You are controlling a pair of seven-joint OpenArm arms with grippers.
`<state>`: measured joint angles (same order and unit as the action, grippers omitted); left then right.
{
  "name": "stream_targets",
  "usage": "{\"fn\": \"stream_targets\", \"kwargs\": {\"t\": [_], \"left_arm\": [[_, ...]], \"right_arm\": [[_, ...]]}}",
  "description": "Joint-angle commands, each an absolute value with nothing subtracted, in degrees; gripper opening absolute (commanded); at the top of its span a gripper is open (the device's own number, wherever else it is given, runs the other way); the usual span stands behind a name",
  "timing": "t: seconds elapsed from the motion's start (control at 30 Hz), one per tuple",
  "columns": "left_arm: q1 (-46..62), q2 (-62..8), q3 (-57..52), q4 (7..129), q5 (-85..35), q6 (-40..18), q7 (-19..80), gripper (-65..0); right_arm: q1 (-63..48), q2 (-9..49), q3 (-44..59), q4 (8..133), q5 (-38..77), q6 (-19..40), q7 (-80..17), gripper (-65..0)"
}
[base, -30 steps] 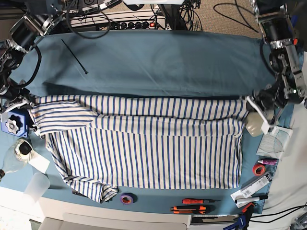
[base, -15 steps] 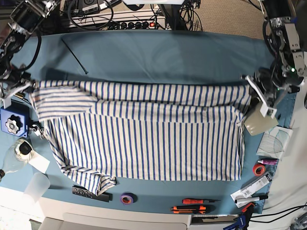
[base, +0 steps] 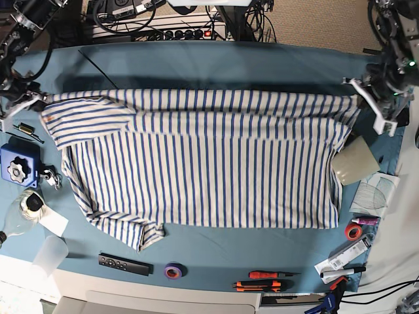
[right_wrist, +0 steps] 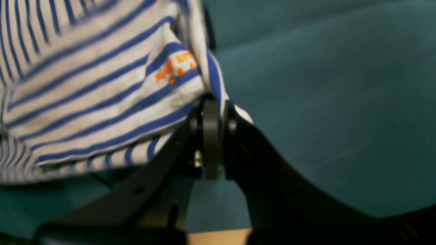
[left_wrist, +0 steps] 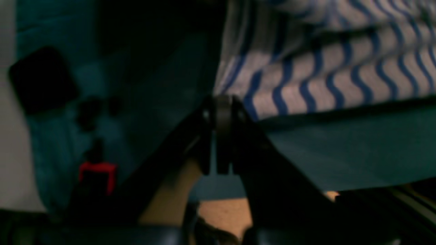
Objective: Fold the T-shirt properly
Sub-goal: 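Pull the folded edge back away from the hem with both grippers, then move the left gripper down to grasp the shirt's side near the hem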
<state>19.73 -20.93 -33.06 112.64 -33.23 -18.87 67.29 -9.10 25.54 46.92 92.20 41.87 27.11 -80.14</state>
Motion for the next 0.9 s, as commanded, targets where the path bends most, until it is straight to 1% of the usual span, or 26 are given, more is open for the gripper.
{"fn": "stream_targets", "kwargs": {"t": [0.0,0.07,0.17,0.27,0.47,0.57,0.6,0.67,0.73,0.8,0.87], "left_arm": [[20.1,-22.0,-34.7,113.5,-33.3,-19.5,67.0,-65.0],[21.2,-21.9,-35.9,113.5,-35.9,-21.0,67.1,-65.0],[22.5,-21.9,-36.1,113.5,-37.8,-21.1,68.1,-65.0],[23.3,-21.9,-36.1,113.5,-37.7,-21.1,68.1,-65.0],[23.4,-21.9,-36.1,113.5,-37.8,-21.3,68.1,-65.0],[23.5,-21.9,-36.1,113.5,-37.8,-24.7,68.1,-65.0],[23.6,-21.9,-36.1,113.5,-38.0,-25.4,68.2,-62.8],[23.9,-21.9,-36.1,113.5,-38.7,-25.6,68.1,-55.4],[24.2,-21.9,-36.1,113.5,-38.7,-25.6,68.1,-50.3],[24.6,-21.9,-36.2,113.5,-38.6,-25.6,67.9,-48.7],[24.8,-21.9,-36.2,113.5,-38.5,-25.6,68.0,-48.8]], "right_arm": [[-9.6,27.2,48.2,93.7,40.3,27.3,-79.3,-65.0],[-11.2,27.2,48.8,94.4,39.4,27.3,-79.3,-65.0],[-13.7,27.2,48.8,94.5,39.4,27.2,-79.4,-65.0],[-15.5,27.2,48.8,94.5,39.7,27.2,-79.4,-65.0],[-15.5,27.2,48.8,94.5,40.1,27.2,-79.5,-65.0],[-15.6,27.2,48.8,94.5,40.1,27.6,-79.7,-65.0],[-15.6,27.1,48.8,94.5,40.1,28.2,-79.8,-64.7],[-15.6,27.2,48.8,94.5,40.1,29.2,-79.8,-57.4],[-15.6,27.2,48.8,94.5,40.1,29.9,-79.8,-50.8],[-15.6,27.2,48.8,94.5,40.1,30.2,-80.0,-47.7],[-15.6,27.2,48.8,94.5,40.4,30.2,-80.0,-47.7]]}}
